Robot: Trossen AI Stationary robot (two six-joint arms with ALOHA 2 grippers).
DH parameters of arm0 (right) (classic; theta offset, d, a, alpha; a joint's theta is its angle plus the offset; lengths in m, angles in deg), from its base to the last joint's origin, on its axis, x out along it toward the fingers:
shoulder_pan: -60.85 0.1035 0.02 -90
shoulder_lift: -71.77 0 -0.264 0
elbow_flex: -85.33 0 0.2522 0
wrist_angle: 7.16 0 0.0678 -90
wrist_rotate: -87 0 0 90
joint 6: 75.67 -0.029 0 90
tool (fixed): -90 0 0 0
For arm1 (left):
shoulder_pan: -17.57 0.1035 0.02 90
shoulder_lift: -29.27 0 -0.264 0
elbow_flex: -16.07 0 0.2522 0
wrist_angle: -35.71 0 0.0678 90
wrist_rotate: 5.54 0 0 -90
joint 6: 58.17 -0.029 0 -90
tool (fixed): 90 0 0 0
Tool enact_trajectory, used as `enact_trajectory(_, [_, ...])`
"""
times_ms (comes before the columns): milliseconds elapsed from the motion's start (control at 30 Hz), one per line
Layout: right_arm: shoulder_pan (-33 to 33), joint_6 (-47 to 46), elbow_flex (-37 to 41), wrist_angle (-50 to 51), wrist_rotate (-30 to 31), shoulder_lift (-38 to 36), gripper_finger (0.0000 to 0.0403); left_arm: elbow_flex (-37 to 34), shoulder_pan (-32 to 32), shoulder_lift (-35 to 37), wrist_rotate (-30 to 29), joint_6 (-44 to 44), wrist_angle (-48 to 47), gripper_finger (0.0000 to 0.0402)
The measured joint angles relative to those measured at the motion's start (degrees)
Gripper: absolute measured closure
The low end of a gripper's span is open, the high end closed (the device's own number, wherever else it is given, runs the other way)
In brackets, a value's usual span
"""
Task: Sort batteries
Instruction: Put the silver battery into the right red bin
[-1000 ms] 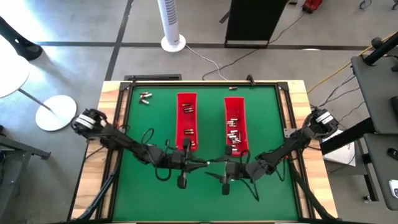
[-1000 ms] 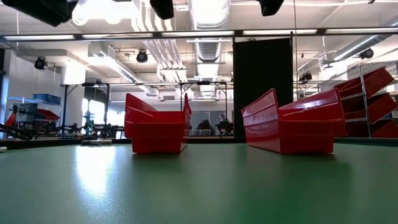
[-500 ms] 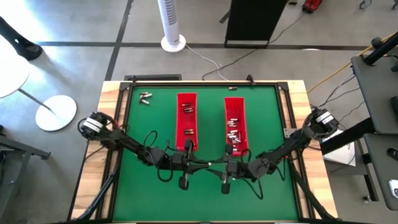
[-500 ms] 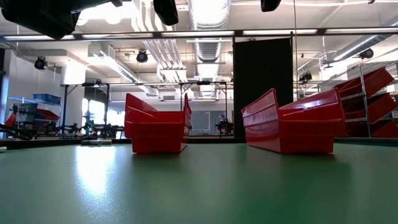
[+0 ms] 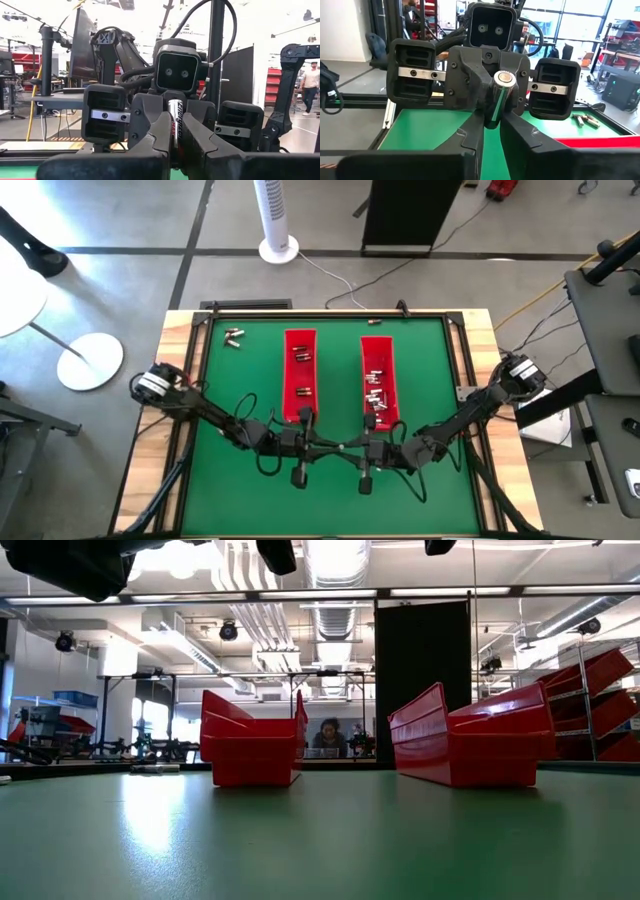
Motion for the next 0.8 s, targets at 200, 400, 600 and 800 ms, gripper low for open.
enact_trajectory(200, [-0.24, 0.19, 0.00, 1.64, -0.07, -0.40, 0.0350, 0.12, 0.20, -0.13, -0.54, -1.04, 0.21, 0.0395])
enact_trajectory(400, [-0.26, -0.11, 0.00, 1.71, -0.09, -0.72, 0.0371, -0.03, 0.17, -0.08, -1.33, -1.30, 0.22, 0.0395])
enact_trajectory(600, [-0.31, -1.14, 0.00, 2.55, -0.04, -1.02, 0.0339, -0.27, 0.17, -0.08, -1.60, -1.15, 0.05, 0.0395])
enact_trajectory(800, [-0.33, -0.94, 0.00, 2.58, -0.04, -1.07, 0.0298, -0.29, 0.12, -0.08, -1.57, -1.14, -0.36, 0.0395])
